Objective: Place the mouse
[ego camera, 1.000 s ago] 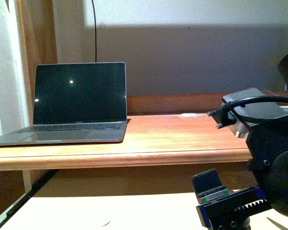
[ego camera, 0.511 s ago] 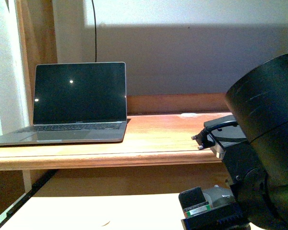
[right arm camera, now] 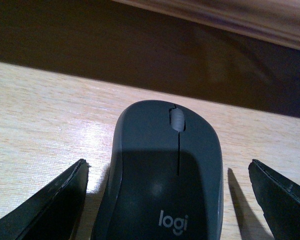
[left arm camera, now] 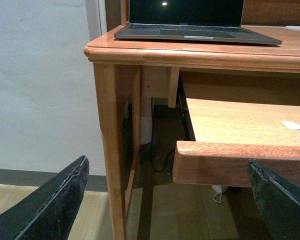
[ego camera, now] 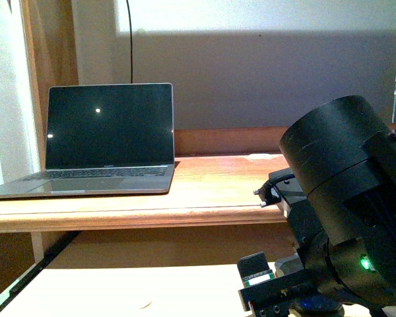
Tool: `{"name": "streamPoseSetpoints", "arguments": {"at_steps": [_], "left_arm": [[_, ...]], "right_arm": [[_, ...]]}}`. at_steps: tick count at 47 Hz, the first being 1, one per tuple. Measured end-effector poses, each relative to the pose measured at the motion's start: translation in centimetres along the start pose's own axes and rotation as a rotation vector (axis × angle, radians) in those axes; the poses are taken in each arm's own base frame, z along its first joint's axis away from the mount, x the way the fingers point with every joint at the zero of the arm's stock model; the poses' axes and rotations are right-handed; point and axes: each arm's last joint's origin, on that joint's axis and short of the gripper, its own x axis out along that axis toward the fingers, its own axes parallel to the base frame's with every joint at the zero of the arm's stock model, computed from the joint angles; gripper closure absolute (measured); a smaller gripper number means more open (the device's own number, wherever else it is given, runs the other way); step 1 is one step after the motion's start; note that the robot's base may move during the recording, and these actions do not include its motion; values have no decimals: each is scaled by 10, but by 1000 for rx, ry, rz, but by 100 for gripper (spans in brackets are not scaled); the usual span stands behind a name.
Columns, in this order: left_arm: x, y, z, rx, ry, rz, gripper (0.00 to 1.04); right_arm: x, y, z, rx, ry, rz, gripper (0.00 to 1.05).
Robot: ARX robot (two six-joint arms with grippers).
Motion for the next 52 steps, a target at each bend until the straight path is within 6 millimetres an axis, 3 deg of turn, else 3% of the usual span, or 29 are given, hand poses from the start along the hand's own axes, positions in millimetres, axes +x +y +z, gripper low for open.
{"name": "streamPoseSetpoints", "arguments": {"at_steps": [12,21,28,32,40,52], "left_arm": [[0,0,0,0,0,0,8],[0,0,0,0,0,0,8],[0,0,0,0,0,0,8],[0,0,0,0,0,0,8],[0,0,0,0,0,0,8],[0,0,0,0,0,0,8]], "right_arm": [[-4,-14,-1,44,-3,13,47],[-42,-34,6,100,-69,40,48],[-83,-53,26,153,-157,66,48],[-93,-56,44,178,-205,71,48],[-83,-44,86,208,-231,92,48],[-33,-3,136,175,-210,45,48]]}}
